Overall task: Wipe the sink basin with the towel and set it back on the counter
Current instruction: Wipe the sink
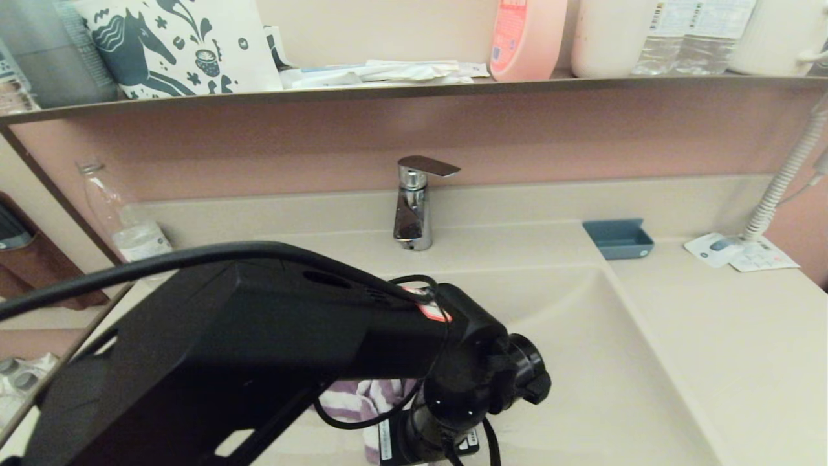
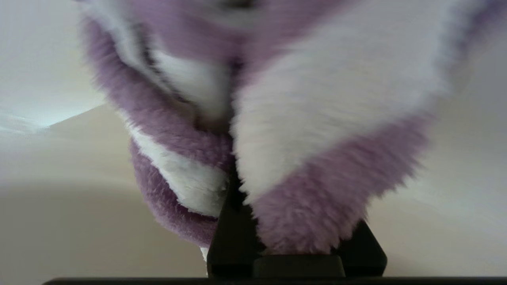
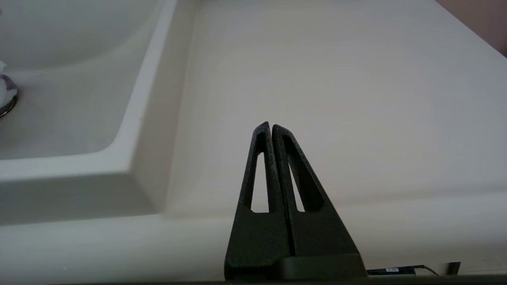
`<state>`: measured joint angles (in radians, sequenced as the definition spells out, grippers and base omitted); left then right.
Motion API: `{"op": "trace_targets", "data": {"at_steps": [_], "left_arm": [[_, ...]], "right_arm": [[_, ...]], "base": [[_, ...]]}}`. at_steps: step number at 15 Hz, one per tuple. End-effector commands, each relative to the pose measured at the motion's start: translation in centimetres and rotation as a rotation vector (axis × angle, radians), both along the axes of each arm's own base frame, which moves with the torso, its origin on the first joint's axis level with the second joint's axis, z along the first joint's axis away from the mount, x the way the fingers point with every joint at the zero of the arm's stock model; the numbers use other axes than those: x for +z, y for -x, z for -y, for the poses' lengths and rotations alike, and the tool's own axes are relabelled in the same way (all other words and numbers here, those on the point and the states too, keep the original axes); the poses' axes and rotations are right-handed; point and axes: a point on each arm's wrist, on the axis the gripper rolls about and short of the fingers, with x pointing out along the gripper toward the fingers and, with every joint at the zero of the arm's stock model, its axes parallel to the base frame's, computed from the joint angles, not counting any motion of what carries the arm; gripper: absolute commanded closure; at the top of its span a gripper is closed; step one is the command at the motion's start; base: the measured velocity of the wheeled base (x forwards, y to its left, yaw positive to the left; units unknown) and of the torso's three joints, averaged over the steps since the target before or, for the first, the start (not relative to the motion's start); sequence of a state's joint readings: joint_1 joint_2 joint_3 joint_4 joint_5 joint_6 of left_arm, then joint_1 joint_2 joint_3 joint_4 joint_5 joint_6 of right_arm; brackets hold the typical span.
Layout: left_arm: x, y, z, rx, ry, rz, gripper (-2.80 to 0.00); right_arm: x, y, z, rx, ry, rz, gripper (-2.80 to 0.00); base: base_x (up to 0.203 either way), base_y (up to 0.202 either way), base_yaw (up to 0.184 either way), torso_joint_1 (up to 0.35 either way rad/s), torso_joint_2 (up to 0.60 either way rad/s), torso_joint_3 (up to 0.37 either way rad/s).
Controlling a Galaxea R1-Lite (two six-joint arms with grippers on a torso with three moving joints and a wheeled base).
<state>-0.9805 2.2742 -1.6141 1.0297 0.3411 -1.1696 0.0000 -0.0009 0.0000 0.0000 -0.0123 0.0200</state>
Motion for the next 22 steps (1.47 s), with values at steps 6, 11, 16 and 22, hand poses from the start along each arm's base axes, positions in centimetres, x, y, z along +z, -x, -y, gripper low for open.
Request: {"op": "trace_targets", "data": {"at_steps": [6, 11, 16, 22], "left_arm": [[1.5, -0.7, -7.4, 0.0, -0.129, -0.044, 0.0], [3.3, -2.8, -8.7, -0.092, -0.116, 0.083, 0.0], [3.1, -4.1, -8.3, -0.129, -0.14, 0.14, 0.0], [1.1, -6.8, -5.6, -0.146, -0.002, 0.328, 0.0]], "right_arm": [[0.0, 0.0, 0.0, 0.0, 0.0, -0.001, 0.0], [0.0, 0.0, 0.0, 0.0, -0.001, -0.001, 0.0], [0.0, 0.0, 0.0, 0.0, 0.0, -0.001, 0.0], [0.0, 0.0, 0.0, 0.0, 0.0, -0.001, 0.0]], "base": [[0.0, 0.0, 0.0, 0.0, 0.0, 0.0], [0.0, 0.0, 0.0, 0.0, 0.0, 0.0], [0.0, 0.0, 0.0, 0.0, 0.0, 0.0], [0.0, 0.0, 0.0, 0.0, 0.0, 0.0]]}}
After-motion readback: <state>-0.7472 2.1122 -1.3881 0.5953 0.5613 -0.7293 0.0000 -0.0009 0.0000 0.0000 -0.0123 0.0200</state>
